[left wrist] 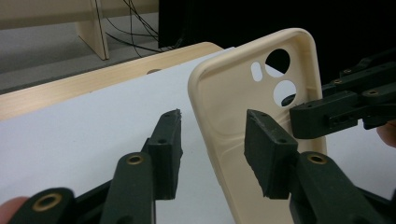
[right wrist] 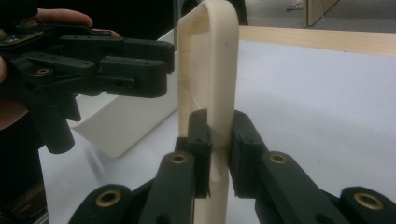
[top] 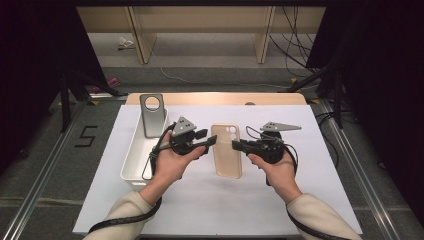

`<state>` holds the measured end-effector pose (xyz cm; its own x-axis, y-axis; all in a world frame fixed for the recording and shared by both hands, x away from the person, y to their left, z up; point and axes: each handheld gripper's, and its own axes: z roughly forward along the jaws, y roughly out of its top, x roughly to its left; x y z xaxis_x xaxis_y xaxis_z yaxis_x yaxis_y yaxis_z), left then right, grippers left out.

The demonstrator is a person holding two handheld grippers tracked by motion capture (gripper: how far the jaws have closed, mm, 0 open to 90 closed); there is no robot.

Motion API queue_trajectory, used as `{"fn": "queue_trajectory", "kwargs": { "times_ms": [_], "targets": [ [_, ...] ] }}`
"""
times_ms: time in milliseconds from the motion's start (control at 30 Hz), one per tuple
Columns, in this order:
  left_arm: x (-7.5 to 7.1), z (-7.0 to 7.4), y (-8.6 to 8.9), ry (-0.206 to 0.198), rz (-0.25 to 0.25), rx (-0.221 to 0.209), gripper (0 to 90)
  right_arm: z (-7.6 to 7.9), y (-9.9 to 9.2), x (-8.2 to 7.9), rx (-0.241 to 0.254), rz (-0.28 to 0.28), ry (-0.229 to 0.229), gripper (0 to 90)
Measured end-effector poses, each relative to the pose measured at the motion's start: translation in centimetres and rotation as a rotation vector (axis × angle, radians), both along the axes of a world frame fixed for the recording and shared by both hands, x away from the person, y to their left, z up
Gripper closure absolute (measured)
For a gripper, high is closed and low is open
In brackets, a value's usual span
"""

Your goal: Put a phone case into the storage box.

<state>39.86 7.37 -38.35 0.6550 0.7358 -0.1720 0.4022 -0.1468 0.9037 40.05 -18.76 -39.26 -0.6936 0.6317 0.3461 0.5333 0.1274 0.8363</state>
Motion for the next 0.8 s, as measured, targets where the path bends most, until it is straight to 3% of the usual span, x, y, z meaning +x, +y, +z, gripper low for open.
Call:
{"fn": "queue_trajectory", "kwargs": {
  "times_ms": [800],
  "targets": [
    [0.55,-0.08,-0.04,0.004,0.023,-0.030,71.7,-0.06,0.38,-0.13,-0.008,0.020,-0.002,80.8]
  ]
}}
